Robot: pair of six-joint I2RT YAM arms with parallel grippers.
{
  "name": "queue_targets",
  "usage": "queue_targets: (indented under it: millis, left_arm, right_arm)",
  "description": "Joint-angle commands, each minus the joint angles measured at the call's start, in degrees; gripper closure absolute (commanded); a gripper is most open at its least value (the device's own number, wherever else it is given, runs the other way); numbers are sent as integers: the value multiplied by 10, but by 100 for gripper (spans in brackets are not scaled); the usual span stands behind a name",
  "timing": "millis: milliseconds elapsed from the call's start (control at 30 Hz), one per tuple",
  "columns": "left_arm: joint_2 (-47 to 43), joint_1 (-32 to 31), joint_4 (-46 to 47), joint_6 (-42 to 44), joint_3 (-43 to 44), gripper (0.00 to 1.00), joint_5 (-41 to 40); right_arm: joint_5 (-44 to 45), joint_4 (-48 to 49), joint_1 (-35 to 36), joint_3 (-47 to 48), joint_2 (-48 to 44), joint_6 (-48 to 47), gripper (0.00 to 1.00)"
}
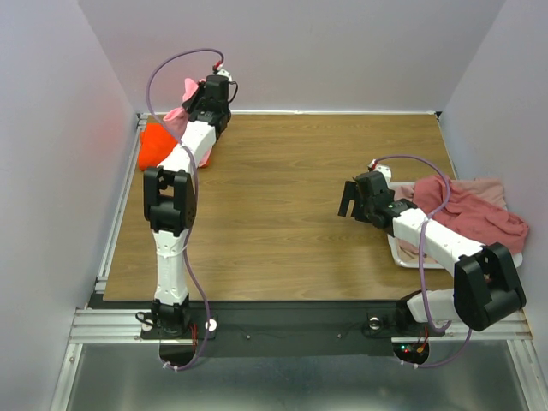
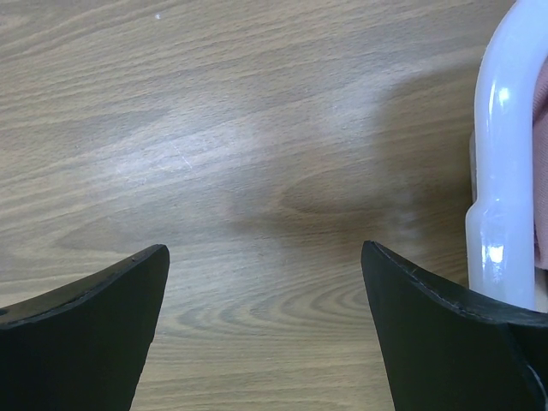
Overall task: Fold and stack the t-shirts
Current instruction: Neatly place the folded tshirt to the corner
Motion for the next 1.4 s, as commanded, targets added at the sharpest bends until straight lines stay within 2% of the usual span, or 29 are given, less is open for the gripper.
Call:
queue_targets:
  millis: [0,200,400,467,500,567,600,633,667,867,967,1067,1133,1167,1200,1267,1300,1333,1367]
  left_arm:
    - [-27,27,14,-28,13,100,-3]
    - [23,83,-4,-88,46,100,14]
    - [73,106,-35,-131,72,100,22]
    - [101,112,-69,-153,101,83,10]
    - [109,115,-99,-162,112,78,17]
    - [124,129,-126,-197,143,47,18]
    - [123,133,-134,-206,147,41,19]
    - [121,133,-149,-217,152,15,22]
    - [113,146,-152,-224,150,2,25]
    - [61,146,-198,-282,181,2,22]
    - [10,143,-237,-341,194,2,47]
    - [-68,139,-266,-415,168,2,124]
    - [-117,139,-274,-467,104,2,161]
    - [-175,139,-268,-527,69,2,199]
    - [-205,139,-257,-553,-7,2,215]
    - [-295,105,-231,-583,-97,2,261]
    - [-326,88,-207,-602,-193,2,251]
    - [-359,72,-190,-623,-242,2,243]
    - [-420,25,-171,-639,-292,2,245]
  right_arm:
    - [30,12,-3,3,-17,-11,0]
    - [35,12,-3,8,-7,-13,0]
    - [39,12,-3,13,7,-13,0]
    - [40,12,-3,14,8,-13,0]
    - [40,12,-3,14,8,-13,0]
    - [40,12,-3,15,10,-13,0]
    - [39,12,-3,16,10,-13,0]
    - [38,12,-3,16,9,-13,0]
    - [36,12,-2,15,9,-13,0]
    - [13,11,-3,19,-3,-11,0]
    - [7,10,-3,18,-21,-8,0]
    - [-3,5,-3,17,-48,-3,0]
    - [-11,0,-3,16,-62,4,0]
    - [-16,-1,-3,15,-79,6,0]
    - [-18,-3,-3,14,-87,11,0]
    - [-27,-4,-3,9,-110,14,0]
    - [-27,-4,-3,9,-118,14,0]
    - [-27,-5,-3,3,-125,15,0]
    - [-28,-5,-3,1,-139,17,0]
